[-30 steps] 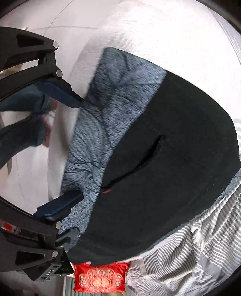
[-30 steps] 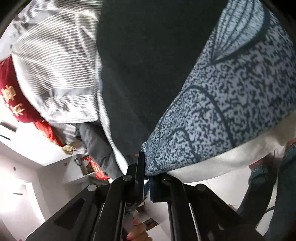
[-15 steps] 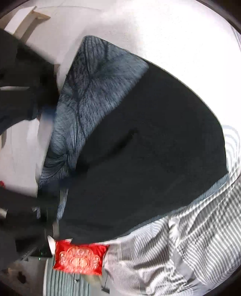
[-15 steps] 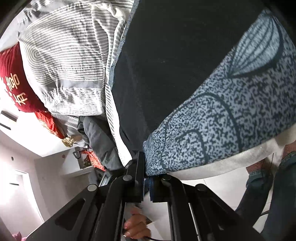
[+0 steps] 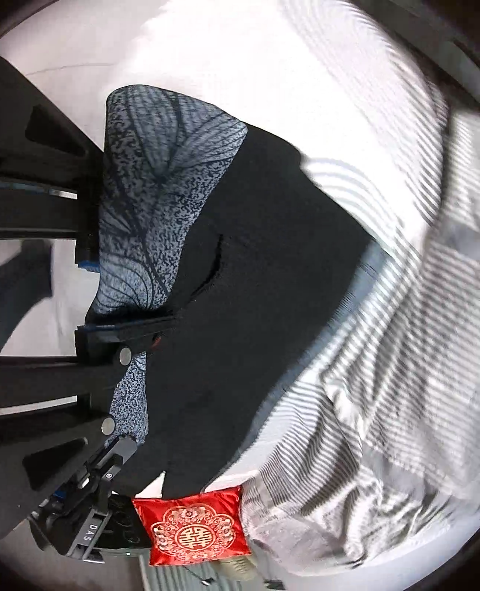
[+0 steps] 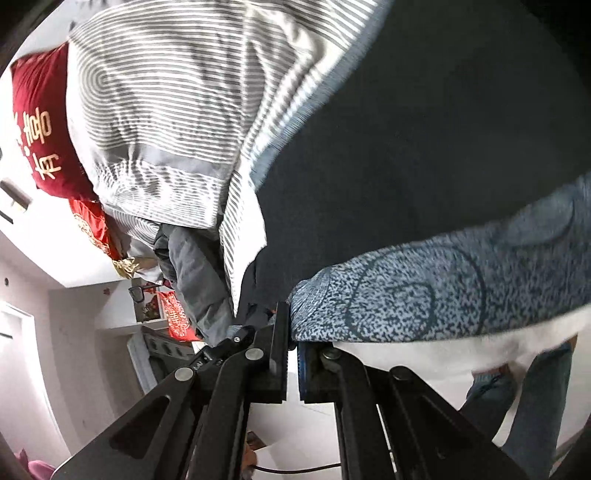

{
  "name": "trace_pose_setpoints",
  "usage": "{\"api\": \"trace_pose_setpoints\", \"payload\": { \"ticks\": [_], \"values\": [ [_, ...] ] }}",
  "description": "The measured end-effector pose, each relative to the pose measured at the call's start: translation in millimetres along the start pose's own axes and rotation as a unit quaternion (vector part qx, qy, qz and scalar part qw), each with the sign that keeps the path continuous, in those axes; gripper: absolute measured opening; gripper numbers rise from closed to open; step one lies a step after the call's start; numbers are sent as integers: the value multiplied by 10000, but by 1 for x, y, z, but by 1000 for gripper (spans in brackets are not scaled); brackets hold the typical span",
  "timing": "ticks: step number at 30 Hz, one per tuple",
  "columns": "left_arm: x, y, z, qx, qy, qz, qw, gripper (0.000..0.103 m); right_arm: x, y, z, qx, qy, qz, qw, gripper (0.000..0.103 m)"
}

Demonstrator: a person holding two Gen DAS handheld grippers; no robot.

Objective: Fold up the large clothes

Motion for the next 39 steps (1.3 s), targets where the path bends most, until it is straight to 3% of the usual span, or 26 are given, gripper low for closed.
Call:
{"api": "trace_pose_setpoints", "payload": {
  "ticks": [7,14,20,25,28,29,30,31,32,34,39],
  "values": [
    [-80,-38,25,-211,-131,465,9986,21,-76,30,8,138,211,-221,9994,4],
    [-150,-31,87,-669,-38,326,9972,21,-169,36,50,228,823,-168,9962,4],
    [-169,-12,136,-1291,168,272,9911,23,-229,26,108,548,1464,-138,9876,5],
    [-170,-10,159,-1656,279,457,9847,25,-247,9,144,689,1851,19,9803,6],
    [-170,-21,147,-1628,35,534,9852,41,-250,4,151,610,1994,150,9779,7],
    [-172,-24,140,-1629,-159,593,9847,67,-251,6,152,603,2023,79,9774,13],
    [-173,-30,129,-1620,-404,674,9837,86,-252,11,151,594,2019,-19,9776,17],
    [-173,-36,116,-1512,-703,786,9829,90,-253,16,150,572,1995,-111,9782,33],
    [-174,-38,109,-1401,-851,840,9829,93,-254,21,149,530,1974,-170,9787,59],
    [-176,-40,103,-1472,-805,838,9823,93,-256,39,144,471,1878,-374,9804,86],
    [-168,-46,109,-2070,-479,975,9723,93,-249,75,133,836,1603,-1010,9783,87]
  ]
}}
Point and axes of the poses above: each gripper's, at about its wrist camera, not at the fingertips, and z roughly the way its jaws point, y to its left, x to its underside, the point moved 2 cm from there along z, roughly the way its jaws point, and after that the axes turned 14 degrees about x, right-handed, at the moved point
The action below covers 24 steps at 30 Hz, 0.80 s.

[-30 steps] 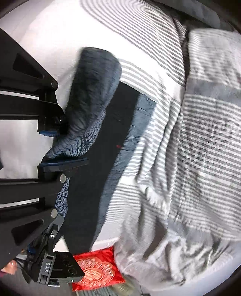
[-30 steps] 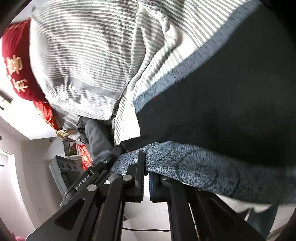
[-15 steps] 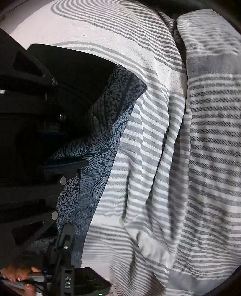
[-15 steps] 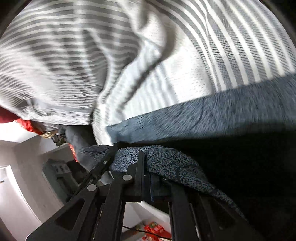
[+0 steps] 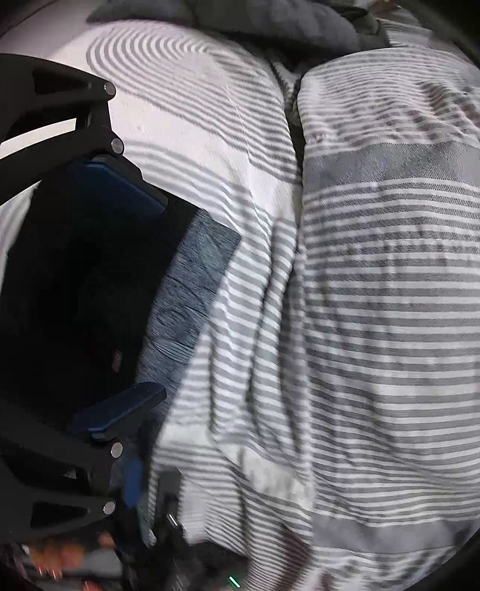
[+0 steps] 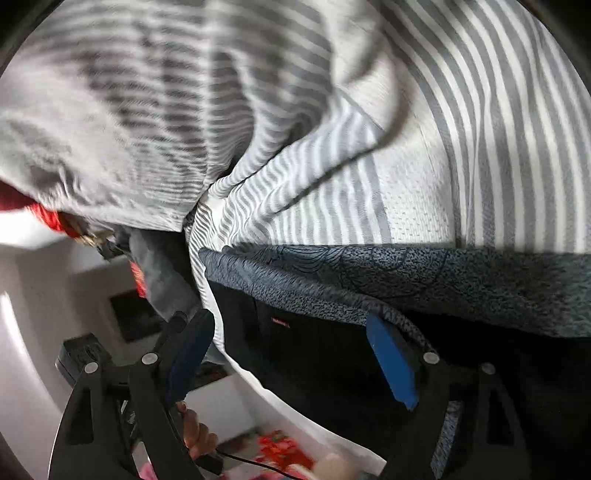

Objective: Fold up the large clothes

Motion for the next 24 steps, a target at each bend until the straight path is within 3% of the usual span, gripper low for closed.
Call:
{"api": "trace_pose_setpoints", "payload": {
  "ticks": [5,9,12,16,19,24],
  "values": [
    [23,-20,2,58,374,170,9991,93,24,-5,-39,495,-596,-316,9965,87],
    [53,-52,6,258,723,575,9954,93,68,-50,-81,1079,-932,-219,9895,87],
    [72,-79,6,461,871,878,9912,93,115,-85,-114,1623,-1346,5,9775,87],
    [106,-126,7,926,1055,1578,9774,93,193,-141,-156,2212,-1841,634,9556,87],
    [129,-155,7,1159,1230,1838,9683,93,257,-189,-180,2447,-2128,1289,9371,87],
    [186,-208,5,1520,1473,2659,9405,93,352,-255,-194,2371,-2339,2447,9106,87]
  ]
}}
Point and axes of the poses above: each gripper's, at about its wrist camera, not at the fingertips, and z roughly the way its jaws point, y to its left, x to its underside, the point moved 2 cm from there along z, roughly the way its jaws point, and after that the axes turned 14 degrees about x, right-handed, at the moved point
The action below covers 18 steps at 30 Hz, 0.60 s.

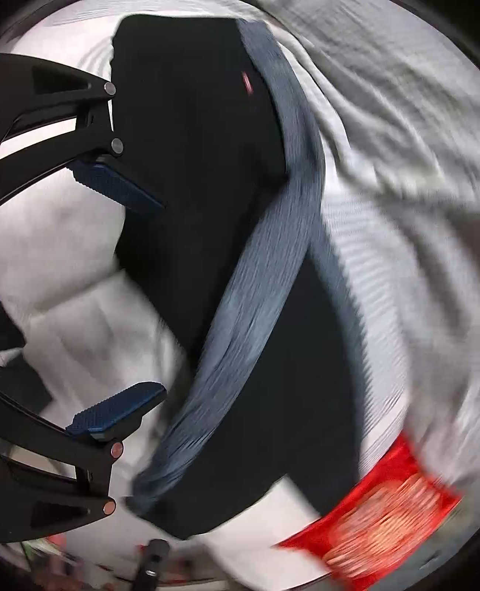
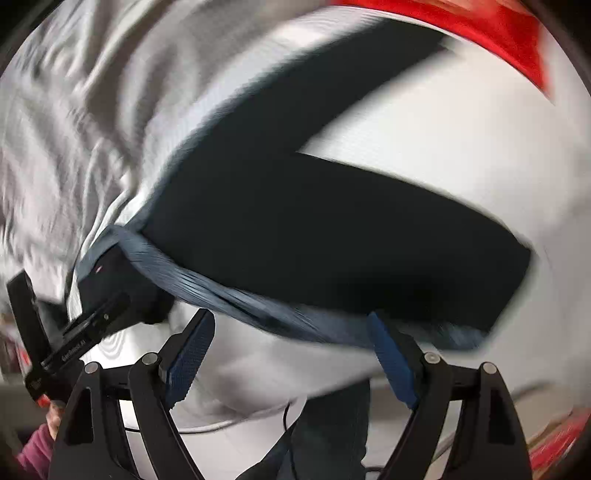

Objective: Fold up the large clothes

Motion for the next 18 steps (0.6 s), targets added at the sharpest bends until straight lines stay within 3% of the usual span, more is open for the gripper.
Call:
{"api": "trace_pose_setpoints", "payload": {
  "ticks": [3,6,9,11,15,18],
  "values": [
    [17,-51,18,288,214,689,9970,93,15,-51,7,-193,123,565,9981,87],
    [26,-79,28,666,348,756,9943,93,25,-89,22,-493,256,1105,9923,87],
    [24,-94,49,1171,501,177,9917,93,26,-126,43,-878,410,1578,9827,87],
    [22,-95,62,1274,552,-226,9900,93,25,-141,55,-968,460,1581,9816,87],
    [19,-99,81,1209,526,-720,9887,93,19,-164,88,-1707,601,1341,9743,81],
    [20,-97,86,1170,446,-983,9872,93,16,-166,117,-1972,753,1107,9712,74]
  ]
}}
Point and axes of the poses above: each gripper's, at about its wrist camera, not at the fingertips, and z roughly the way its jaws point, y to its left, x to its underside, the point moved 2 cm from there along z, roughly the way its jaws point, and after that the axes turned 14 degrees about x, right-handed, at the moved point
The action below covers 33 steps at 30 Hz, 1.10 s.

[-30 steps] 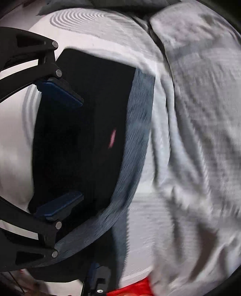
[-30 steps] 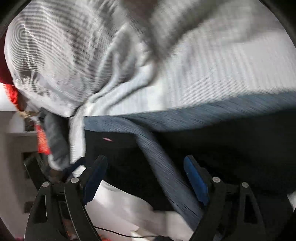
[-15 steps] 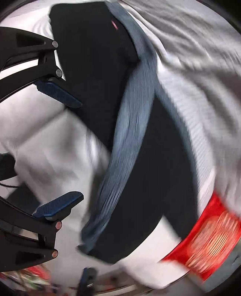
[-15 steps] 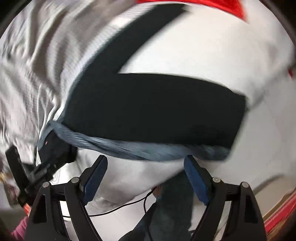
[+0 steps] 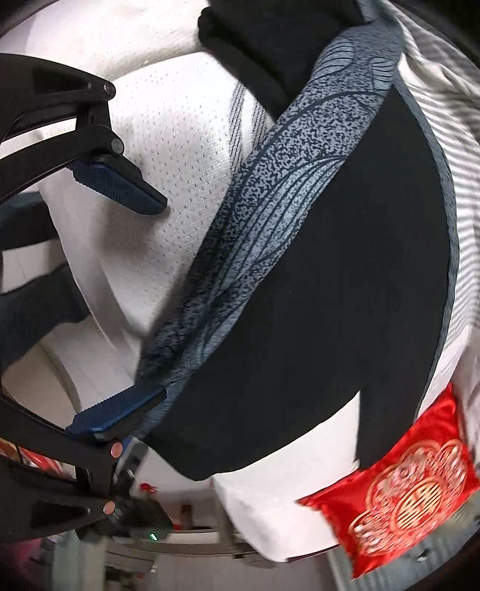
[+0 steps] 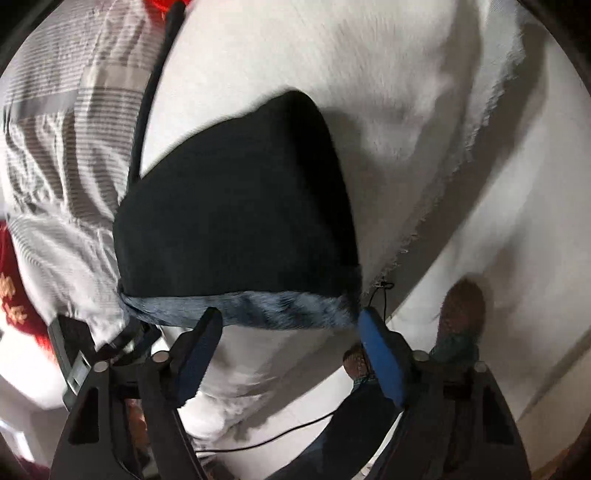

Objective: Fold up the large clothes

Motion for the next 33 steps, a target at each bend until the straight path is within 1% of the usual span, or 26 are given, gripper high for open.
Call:
{"api": "trace_pose_setpoints", "payload": {
  "ticks": [2,4,5,6,7,8,9,10,12,13,14,17,18,20,21,23,26,29,30,31,33],
  "values": [
    [0,-2,3,-111,-29,-11,9999,93,-4,-5,13,-197,91,-80,9997,72],
    [3,-3,3,-260,2,74,9996,93,-9,-12,25,-532,195,-140,9983,72],
    [3,-5,5,-336,29,120,9994,93,-8,-19,27,-699,259,-157,9971,70],
    [3,-5,6,-408,51,162,9990,93,-10,-18,32,-829,344,-176,9958,68],
    [2,-7,8,-504,70,212,9985,93,-11,-16,37,-1010,482,-181,9936,54],
    [1,-9,9,-585,80,247,9979,93,-10,-15,37,-1173,568,-129,9914,26],
    [0,-12,10,-664,84,266,9974,93,-9,-13,36,-1431,699,21,9872,17],
    [-2,-11,10,-691,75,264,9972,93,-8,-11,32,-1459,737,97,9865,15],
    [-5,-14,10,-712,44,224,9972,93,-5,0,17,-1438,686,-85,9872,12],
    [-7,-16,10,-666,15,183,9976,92,-4,4,9,-1467,681,-122,9868,12],
    [-10,-20,9,-611,-18,154,9980,87,-4,6,1,-1542,668,-130,9857,12],
    [-19,-34,6,-556,-125,160,9982,87,-9,18,-30,-1731,526,-165,9834,11],
    [-21,-38,4,-537,-164,140,9983,87,-15,26,-44,-1860,459,-176,9813,10],
    [-29,-48,-4,-455,-313,39,9985,87,-25,37,-61,-1980,382,-231,9792,10],
    [-33,-52,-11,-420,-408,1,9983,87,-34,49,-73,-2062,344,-309,9774,10],
    [-44,-61,-25,-365,-626,-38,9974,87,-42,59,-90,-2118,289,-452,9758,10],
    [-66,-71,-46,-274,-901,-60,9955,87,-68,91,-109,-2219,251,-617,9728,10],
    [-93,-76,-63,-266,-1117,63,9934,87,-103,119,-122,-2212,178,-651,9729,10],
    [-106,-78,-66,-318,-1177,156,9924,87,-110,125,-124,-2185,146,-654,9735,10],
    [-128,-87,-58,-353,-1201,228,9919,87,-122,133,-125,-2140,106,-652,9746,10],
    [-154,-87,-59,-372,-1262,341,9907,87,-143,145,-124,-2088,77,-631,9759,10]
  ]
}}
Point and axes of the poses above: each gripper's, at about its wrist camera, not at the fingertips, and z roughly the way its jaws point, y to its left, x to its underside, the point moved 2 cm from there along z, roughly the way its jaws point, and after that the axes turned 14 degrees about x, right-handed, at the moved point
